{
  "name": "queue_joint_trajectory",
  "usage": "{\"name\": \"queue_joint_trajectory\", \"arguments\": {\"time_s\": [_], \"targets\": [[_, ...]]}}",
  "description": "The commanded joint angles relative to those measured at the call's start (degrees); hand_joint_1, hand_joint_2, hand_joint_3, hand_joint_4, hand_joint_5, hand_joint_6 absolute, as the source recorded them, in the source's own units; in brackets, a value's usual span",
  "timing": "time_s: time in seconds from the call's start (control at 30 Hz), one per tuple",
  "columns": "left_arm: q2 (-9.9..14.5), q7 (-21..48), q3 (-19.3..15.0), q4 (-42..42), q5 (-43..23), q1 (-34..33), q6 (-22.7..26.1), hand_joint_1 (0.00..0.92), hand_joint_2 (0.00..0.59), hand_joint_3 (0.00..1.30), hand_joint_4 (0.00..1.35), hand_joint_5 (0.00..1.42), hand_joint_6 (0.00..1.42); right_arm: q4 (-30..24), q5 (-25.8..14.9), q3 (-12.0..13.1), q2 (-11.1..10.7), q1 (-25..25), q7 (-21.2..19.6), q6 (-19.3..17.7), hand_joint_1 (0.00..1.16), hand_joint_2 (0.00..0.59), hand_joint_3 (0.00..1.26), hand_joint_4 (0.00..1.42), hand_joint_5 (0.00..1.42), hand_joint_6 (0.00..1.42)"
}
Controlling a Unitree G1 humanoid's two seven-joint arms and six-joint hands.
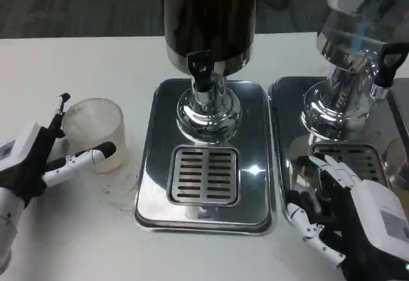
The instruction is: Grasp the cup under the faucet to collect the drink, then remove the cup.
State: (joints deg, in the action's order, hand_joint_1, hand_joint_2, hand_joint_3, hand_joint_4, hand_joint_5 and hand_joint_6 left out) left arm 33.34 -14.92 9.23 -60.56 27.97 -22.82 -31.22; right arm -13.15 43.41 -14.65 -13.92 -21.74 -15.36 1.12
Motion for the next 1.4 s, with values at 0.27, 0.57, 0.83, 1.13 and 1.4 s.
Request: {"name": "queue_joint_trajectory", "arguments": {"time_s": [0.27, 0.57, 0.83, 1.13, 1.4], "targets": [[-0.5, -4.7, 3.0, -4.4, 1.3, -2.4, -1.9, 0.080, 0.000, 0.03, 0.24, 0.35, 0.23, -0.6, -0.9, 0.8, 0.0, -0.5, -0.5, -1.3, 0.28, 0.422, 0.23, 0.13, 0.11, 0.25], [-0.9, -7.4, 4.5, -7.4, 2.2, -3.8, -4.7, 0.083, 0.000, 0.06, 0.31, 0.42, 0.30, -0.2, -1.8, 1.4, 0.0, -0.4, -0.6, -1.5, 0.27, 0.424, 0.23, 0.13, 0.12, 0.25], [-0.9, -9.2, 6.9, -8.7, 3.6, -5.0, -6.7, 0.102, 0.010, 0.15, 0.35, 0.46, 0.36, 0.3, -2.7, 2.0, 0.0, -0.4, -0.9, -1.6, 0.23, 0.428, 0.24, 0.13, 0.12, 0.25], [-1.7, -12.8, 8.1, -8.8, 4.8, -5.7, -4.0, 0.120, 0.020, 0.30, 0.50, 0.65, 0.76, 0.5, -3.2, 2.6, 0.0, -0.2, -0.6, -2.0, 0.21, 0.434, 0.25, 0.14, 0.12, 0.25], [-2.4, -15.9, 7.4, -8.5, 4.2, -5.2, -4.2, 0.125, 0.029, 0.38, 0.57, 0.73, 0.89, 0.4, -3.5, 3.2, 0.0, -0.4, -0.4, -2.1, 0.18, 0.440, 0.26, 0.14, 0.12, 0.27]]}}
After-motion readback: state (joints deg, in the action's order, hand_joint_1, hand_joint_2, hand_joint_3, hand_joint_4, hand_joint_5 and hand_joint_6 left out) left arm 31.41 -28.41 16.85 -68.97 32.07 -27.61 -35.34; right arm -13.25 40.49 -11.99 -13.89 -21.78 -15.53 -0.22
